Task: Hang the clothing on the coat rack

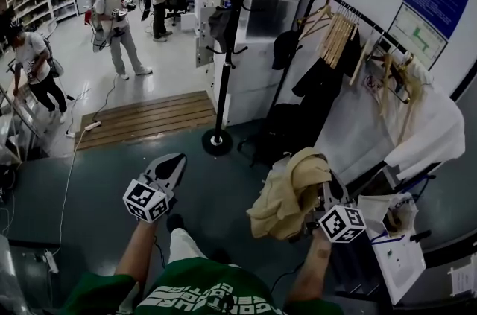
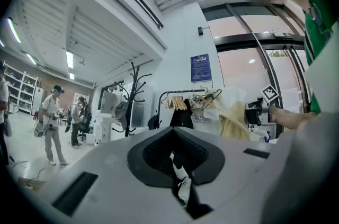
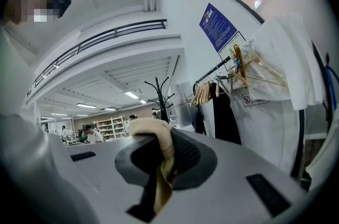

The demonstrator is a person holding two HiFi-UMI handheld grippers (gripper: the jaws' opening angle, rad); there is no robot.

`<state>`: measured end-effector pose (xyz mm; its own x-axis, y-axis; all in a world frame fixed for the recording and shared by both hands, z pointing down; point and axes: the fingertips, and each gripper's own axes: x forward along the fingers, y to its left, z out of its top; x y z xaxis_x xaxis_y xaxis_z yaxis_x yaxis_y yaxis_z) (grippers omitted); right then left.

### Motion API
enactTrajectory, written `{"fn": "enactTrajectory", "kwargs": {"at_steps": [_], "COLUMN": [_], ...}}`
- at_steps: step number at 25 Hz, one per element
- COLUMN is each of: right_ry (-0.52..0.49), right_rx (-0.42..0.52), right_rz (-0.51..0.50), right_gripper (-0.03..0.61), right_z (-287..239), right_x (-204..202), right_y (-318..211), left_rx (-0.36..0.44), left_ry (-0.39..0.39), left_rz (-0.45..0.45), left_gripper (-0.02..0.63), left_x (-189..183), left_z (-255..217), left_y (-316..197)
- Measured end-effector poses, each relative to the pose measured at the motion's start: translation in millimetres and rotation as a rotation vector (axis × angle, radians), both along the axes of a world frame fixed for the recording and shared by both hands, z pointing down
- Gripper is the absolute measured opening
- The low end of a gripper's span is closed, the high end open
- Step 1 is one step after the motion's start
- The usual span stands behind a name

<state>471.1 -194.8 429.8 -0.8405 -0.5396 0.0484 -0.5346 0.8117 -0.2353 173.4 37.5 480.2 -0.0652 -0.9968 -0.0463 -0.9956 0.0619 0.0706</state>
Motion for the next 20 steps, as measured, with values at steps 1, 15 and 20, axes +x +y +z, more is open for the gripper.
{"fn": "enactTrajectory", "kwargs": {"at_steps": [1, 15, 20], "right_ry": [0.001, -0.065, -0.075], "right_rx": [0.000, 0.007, 0.003], "right_rz": [-0.001, 0.062, 0.097], "right_gripper": [0.037, 0.037, 0.035], "right_z": [0, -15, -16], "right_x": [-5, -111, -155], "right_y": [-2, -18, -20], "left_rx": [0.000, 0.014, 0.030], "left_ry": [0.000, -0.035, -0.039], "left_rz": [0.002, 0.103, 0.162], "left_gripper": [0.003, 0.003, 0.003], "left_x": [-4, -127, -172], "left_z": [0, -9, -12], "left_y": [-3, -52, -73]}}
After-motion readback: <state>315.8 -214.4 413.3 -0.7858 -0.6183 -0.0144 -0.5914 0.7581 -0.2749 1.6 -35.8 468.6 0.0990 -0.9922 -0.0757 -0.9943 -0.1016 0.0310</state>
